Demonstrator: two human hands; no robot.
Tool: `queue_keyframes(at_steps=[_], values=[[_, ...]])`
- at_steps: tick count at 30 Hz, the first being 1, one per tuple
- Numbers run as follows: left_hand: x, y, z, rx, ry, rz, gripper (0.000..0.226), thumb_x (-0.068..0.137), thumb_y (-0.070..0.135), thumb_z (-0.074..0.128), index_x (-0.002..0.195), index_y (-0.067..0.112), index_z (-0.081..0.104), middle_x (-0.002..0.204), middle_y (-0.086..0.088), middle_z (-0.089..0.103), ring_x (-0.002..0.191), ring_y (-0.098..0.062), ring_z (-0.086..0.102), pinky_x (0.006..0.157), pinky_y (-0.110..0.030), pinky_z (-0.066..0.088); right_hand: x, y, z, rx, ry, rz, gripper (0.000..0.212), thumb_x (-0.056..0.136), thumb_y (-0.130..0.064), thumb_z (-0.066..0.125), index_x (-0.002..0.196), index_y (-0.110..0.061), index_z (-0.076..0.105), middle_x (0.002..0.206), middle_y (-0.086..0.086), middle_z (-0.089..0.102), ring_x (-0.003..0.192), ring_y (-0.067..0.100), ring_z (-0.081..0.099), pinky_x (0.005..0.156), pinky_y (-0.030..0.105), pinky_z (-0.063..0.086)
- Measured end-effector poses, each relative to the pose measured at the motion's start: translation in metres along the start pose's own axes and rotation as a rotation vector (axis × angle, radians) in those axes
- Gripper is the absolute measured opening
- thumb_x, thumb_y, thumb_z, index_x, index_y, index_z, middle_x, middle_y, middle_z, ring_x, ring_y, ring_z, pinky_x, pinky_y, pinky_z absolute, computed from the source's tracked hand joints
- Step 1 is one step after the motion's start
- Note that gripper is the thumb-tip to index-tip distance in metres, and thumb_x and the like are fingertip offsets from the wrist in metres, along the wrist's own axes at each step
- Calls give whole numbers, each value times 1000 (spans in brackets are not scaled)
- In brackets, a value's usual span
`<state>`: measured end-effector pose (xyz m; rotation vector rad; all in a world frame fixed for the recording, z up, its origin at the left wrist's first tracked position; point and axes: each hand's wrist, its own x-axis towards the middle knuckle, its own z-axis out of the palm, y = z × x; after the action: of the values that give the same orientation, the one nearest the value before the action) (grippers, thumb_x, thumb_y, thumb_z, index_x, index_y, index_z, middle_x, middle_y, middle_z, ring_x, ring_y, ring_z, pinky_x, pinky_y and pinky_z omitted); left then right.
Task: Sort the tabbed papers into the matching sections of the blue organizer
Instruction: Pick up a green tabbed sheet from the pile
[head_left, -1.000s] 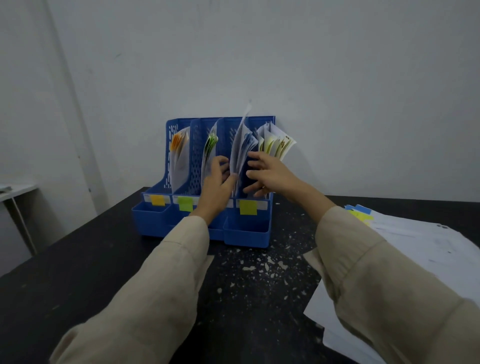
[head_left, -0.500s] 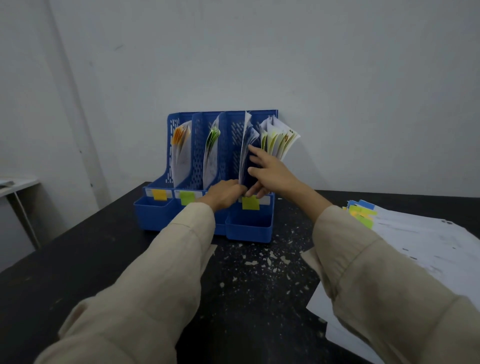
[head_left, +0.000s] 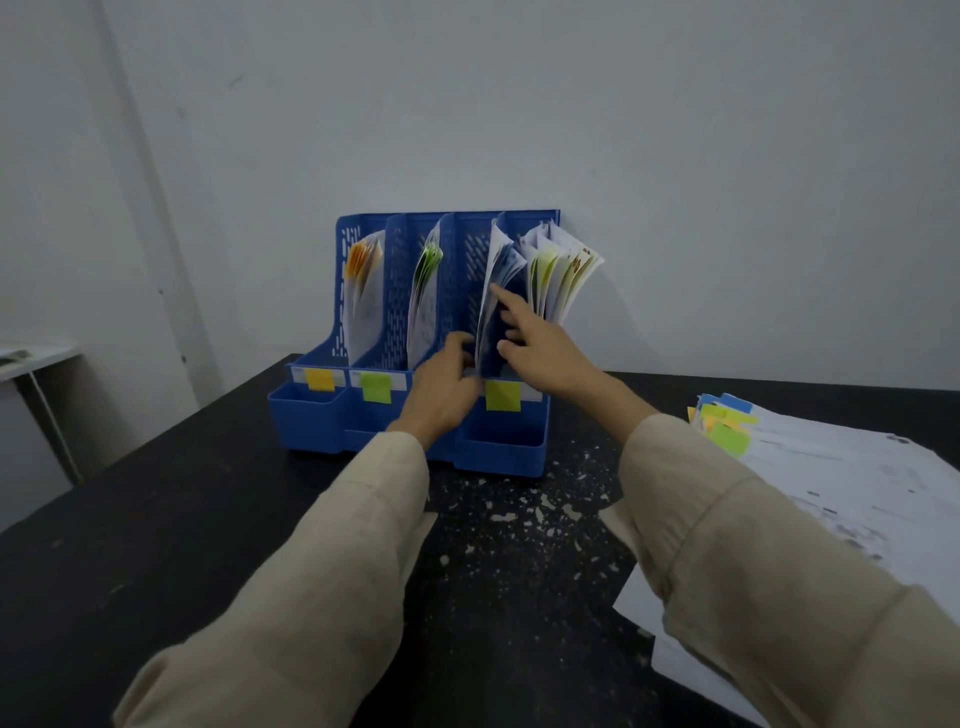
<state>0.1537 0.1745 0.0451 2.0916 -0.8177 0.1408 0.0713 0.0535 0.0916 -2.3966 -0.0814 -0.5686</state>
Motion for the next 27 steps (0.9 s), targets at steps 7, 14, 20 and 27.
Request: queue_keyframes(at_steps=[7,14,20,27], values=[[-1,-4,0,343,-68,36,18,83,27,42,69,18,36,62,1,43,75,-28,46,80,-39,26,2,1,13,-269,42,-148,75,89,4,43,151,-24,11,139,14,39,114,28,46,91,37,42],[-8,-8,-3,323,-59,38,56,88,25,49,140,7,38,137,-15,43,127,-32,36,109,-47,24,-3,3,12,-380,32,-120,65,92,-1,43,150,-18,20,133,12,40,111,29,46,87,41,45],[-61,23,24,199,122,302,43,85,8,56,128,11,52,134,-9,43,124,-27,42,101,-46,38,-80,20,-23,-308,137,-77,43,94,-8,46,136,-16,46,125,9,49,109,23,51,86,31,42],[-107,67,90,216,-264,543,30,93,21,53,122,20,60,130,1,52,114,-15,49,96,-30,38,-171,87,-91,-362,280,467,26,91,-15,55,115,-14,65,118,7,62,103,23,59,88,28,41]])
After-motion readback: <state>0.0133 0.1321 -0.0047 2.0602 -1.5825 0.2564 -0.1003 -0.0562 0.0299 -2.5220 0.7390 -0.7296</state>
